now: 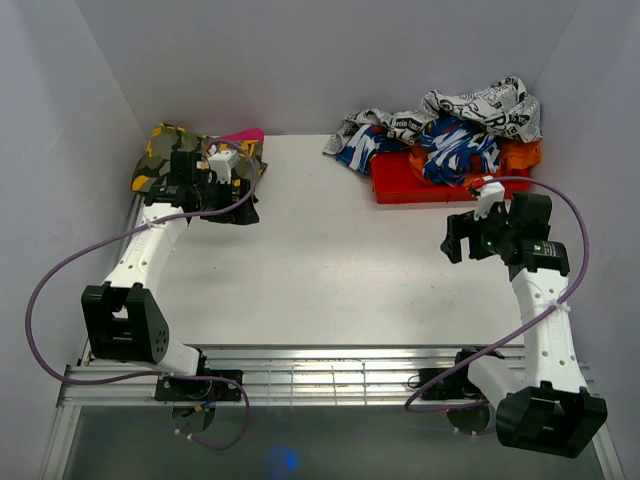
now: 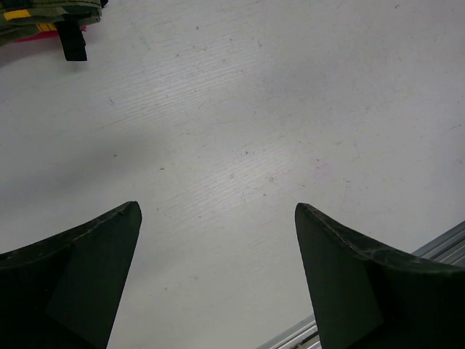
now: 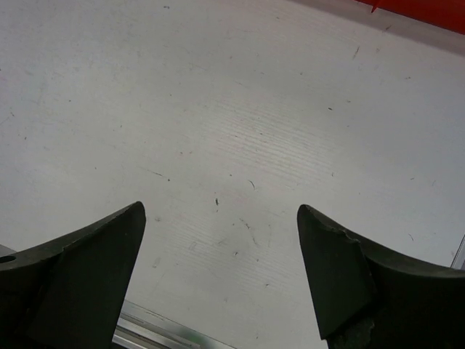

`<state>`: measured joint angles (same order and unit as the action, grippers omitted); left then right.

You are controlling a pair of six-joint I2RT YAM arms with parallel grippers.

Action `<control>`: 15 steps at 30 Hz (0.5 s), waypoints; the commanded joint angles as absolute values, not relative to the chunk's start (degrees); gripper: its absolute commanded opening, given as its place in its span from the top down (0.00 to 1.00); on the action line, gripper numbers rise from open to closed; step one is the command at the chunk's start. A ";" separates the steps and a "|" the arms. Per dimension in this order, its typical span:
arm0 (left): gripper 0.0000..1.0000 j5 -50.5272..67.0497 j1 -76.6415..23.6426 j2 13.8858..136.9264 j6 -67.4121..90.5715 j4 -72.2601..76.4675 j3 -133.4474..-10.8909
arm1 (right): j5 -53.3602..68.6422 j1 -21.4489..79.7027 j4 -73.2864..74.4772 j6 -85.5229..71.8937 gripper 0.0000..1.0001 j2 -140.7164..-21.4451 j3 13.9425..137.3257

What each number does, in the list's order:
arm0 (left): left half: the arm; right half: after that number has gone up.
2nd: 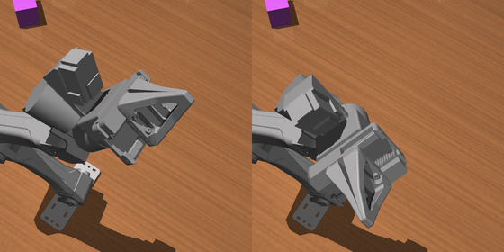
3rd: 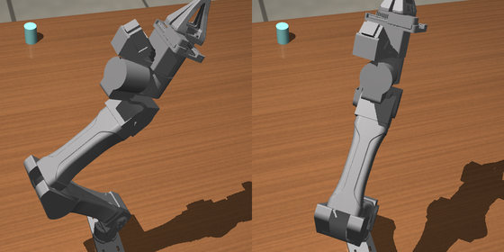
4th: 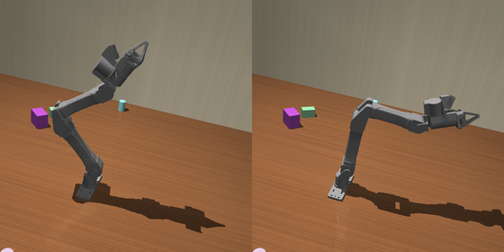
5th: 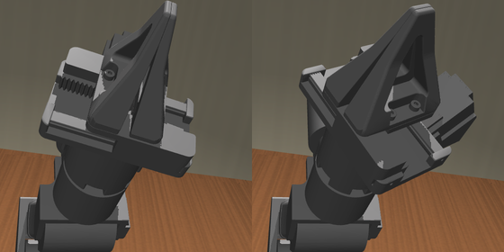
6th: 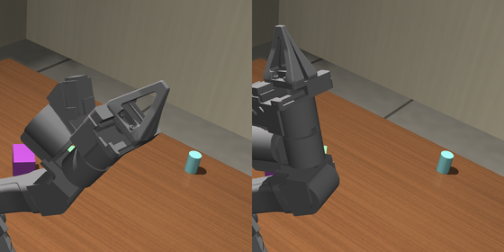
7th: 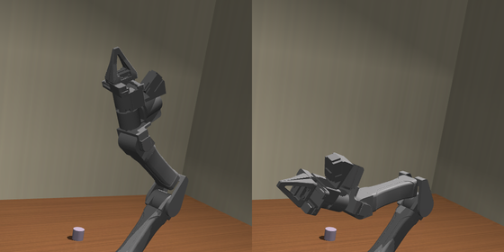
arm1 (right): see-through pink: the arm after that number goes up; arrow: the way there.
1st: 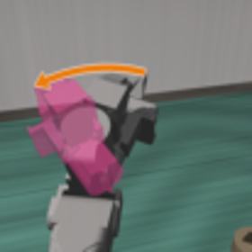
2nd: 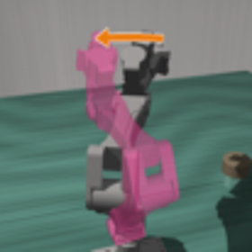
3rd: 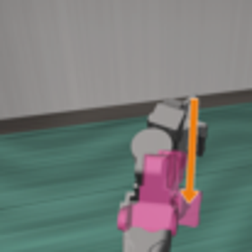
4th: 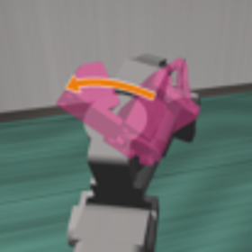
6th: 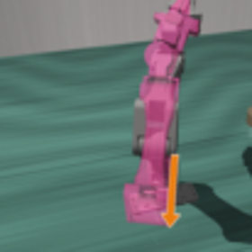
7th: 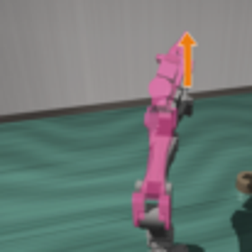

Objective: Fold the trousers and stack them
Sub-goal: Grab the trousers from the pile

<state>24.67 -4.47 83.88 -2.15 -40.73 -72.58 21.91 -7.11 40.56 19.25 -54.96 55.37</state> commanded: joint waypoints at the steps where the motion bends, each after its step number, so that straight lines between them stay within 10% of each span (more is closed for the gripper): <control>1: 0.02 25.13 -4.66 80.77 -3.07 -42.44 -73.47 | 18.82 -7.29 36.49 16.97 0.10 -59.38 62.54; 15: 0.02 28.83 -4.57 81.74 -5.36 -46.49 -79.98 | 13.27 -7.21 36.03 14.84 0.10 -112.28 131.43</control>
